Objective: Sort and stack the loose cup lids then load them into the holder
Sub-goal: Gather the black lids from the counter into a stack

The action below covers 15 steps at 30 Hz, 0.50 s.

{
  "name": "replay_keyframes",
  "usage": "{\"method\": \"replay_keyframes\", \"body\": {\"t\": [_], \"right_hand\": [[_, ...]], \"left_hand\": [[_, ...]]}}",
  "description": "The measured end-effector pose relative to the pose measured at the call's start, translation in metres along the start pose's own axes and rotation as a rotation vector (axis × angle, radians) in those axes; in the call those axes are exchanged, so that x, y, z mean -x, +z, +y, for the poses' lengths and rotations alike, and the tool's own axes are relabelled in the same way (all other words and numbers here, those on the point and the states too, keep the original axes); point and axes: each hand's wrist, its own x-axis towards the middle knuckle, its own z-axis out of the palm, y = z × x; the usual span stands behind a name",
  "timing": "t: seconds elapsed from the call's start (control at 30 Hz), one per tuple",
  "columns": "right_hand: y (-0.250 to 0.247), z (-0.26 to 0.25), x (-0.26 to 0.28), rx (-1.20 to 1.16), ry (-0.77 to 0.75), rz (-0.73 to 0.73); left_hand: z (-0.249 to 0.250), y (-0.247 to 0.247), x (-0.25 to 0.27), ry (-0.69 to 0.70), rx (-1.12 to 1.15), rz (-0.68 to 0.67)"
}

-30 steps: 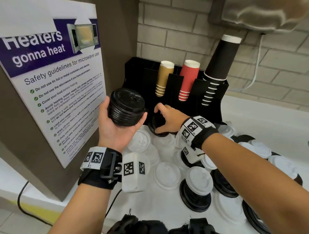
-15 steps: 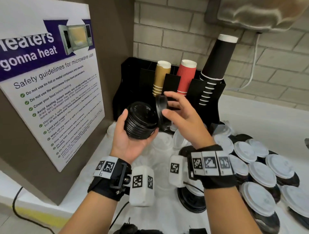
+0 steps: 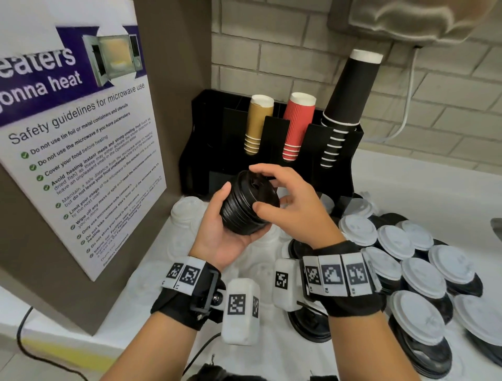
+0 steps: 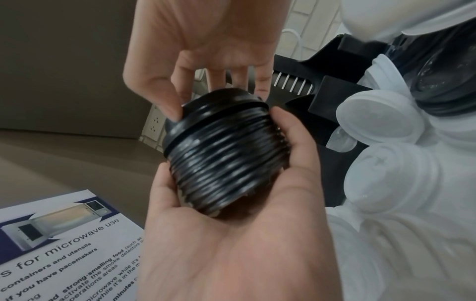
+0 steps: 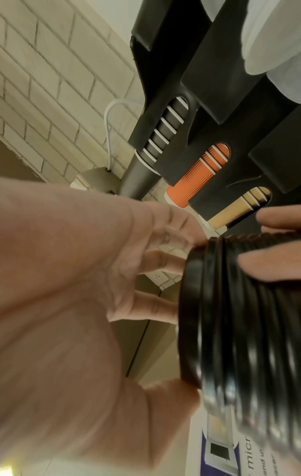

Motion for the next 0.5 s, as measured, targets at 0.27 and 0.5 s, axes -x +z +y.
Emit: {"method": "replay_keyframes", "body": {"t": [0.27,0.5], "right_hand": [[0.001,0.001,-0.002,0.038,0.006,0.010],[-0.027,0.010,-0.020,0.061,0.076,0.030]], "left_hand": [[-0.001,-0.001,-0.002,-0.003,0.019,-0.006],[0.003,-0.004,-0.003,0.030,0.119,-0.055]]}}
